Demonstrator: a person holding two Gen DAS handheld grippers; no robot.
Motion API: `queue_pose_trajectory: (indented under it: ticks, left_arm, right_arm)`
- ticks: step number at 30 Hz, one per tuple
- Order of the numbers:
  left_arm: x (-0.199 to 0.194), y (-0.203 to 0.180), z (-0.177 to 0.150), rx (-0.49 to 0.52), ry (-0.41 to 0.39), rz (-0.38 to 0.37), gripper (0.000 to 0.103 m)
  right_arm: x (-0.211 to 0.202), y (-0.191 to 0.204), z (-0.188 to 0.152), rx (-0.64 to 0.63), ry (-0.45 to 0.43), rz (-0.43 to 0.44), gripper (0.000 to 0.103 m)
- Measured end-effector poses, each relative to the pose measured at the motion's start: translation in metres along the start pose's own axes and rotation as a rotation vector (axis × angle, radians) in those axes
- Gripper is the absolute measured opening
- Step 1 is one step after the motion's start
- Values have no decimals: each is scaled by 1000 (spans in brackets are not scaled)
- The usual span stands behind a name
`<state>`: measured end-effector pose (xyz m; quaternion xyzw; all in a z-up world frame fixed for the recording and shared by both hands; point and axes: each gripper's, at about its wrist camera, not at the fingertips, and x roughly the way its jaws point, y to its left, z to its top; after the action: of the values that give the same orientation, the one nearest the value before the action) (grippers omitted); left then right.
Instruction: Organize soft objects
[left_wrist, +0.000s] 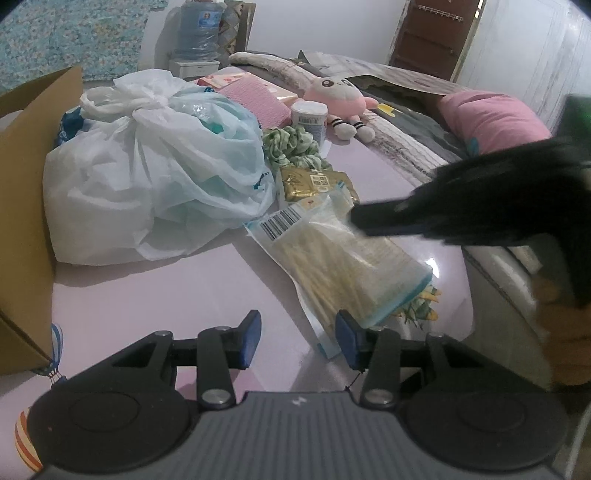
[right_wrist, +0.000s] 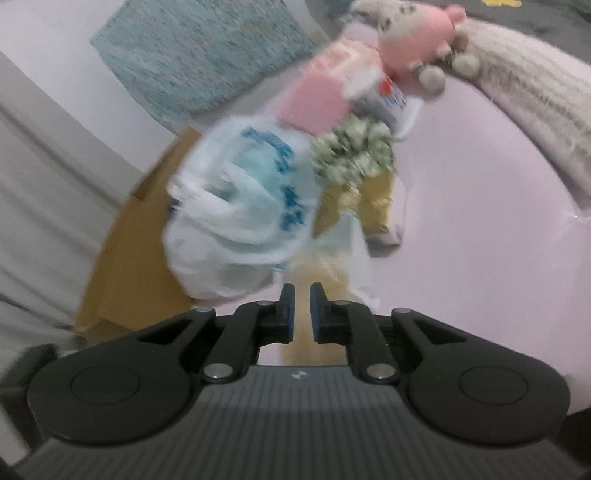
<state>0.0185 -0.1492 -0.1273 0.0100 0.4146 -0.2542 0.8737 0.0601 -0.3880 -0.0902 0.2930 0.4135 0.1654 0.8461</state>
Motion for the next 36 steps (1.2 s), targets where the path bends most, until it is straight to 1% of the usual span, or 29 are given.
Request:
queue_pose_trajectory:
  ticks: [1, 3, 5, 6, 7, 9, 10, 11, 12, 13, 14, 15, 17, 19, 20, 22, 24, 27, 28, 30, 31, 32, 33, 36]
  left_arm:
    - [1, 0, 0, -2, 1, 0, 46]
    - [2, 0, -1, -9, 4, -1, 46]
    - [3, 0, -1, -12, 9, -6, 46]
    - [3, -1, -1, -9, 14, -8, 46]
    - [3, -1, -1, -5, 17, -7, 47]
    - [-3, 0, -1, 0, 8, -9, 49]
    - [-6, 1, 1, -8, 2, -14, 53]
    - [-11, 4, 2, -22, -7, -28, 58]
    - [-15, 7, 5, -40, -20, -50, 61]
    - [-18, 10, 8, -60, -32, -73, 66]
    - [-20, 12, 12, -82, -39, -97, 70]
    - [-19, 14, 16, -101, -37, -119, 72]
    - [-12, 16, 27, -145, -1, -177, 79]
    - [1, 15, 35, -166, 43, -225, 82]
    - [7, 15, 39, -174, 64, -226, 82]
    - [20, 12, 47, -183, 93, -202, 82]
    - [30, 10, 54, -191, 108, -203, 82]
    - [46, 7, 62, -205, 147, -213, 82]
    - [51, 4, 63, -203, 155, -203, 81]
    - [58, -1, 64, -191, 162, -177, 79]
    - [59, -3, 63, -181, 153, -170, 79]
    - [60, -6, 63, -168, 144, -164, 77]
    - [60, -8, 63, -157, 142, -156, 75]
    - [60, -8, 62, -158, 135, -149, 74]
  right_arm:
    - [-7, 1, -2, -3, -14, 8, 10]
    - [-15, -4, -9, -35, -20, -27, 12]
    - [-4, -18, -18, -15, 33, -62, 11]
    - [2, -25, -23, 5, 55, -61, 11]
    - [0, -28, -24, 18, 45, -45, 11]
    - [-14, -26, -18, 40, 16, -19, 17]
    - [-23, -25, -15, 46, -13, 4, 25]
    - [-31, -26, -12, 57, -45, 28, 30]
    - [-39, -28, -8, 70, -75, 39, 36]
    - [-44, -31, -5, 77, -98, 33, 39]
    - [-47, -33, -2, 79, -109, 19, 40]
    - [-47, -36, 2, 84, -113, 2, 40]
    - [-45, -45, 4, 114, -104, 8, 41]
    - [-35, -50, 6, 145, -77, 20, 41]
    - [-31, -52, 7, 161, -63, 23, 41]
    - [-20, -55, 9, 189, -50, 32, 41]
    - [-20, -56, 12, 196, -61, 42, 42]
    - [-28, -56, 29, 179, -104, 35, 50]
    - [-31, -55, 36, 166, -120, 27, 53]
    - [-38, -52, 56, 134, -150, -3, 61]
    - [-40, -50, 68, 113, -165, -18, 70]
    - [-42, -50, 78, 96, -179, -29, 76]
    - [-42, -49, 92, 77, -205, -49, 85]
    - [-36, -56, 131, 62, -246, -100, 86]
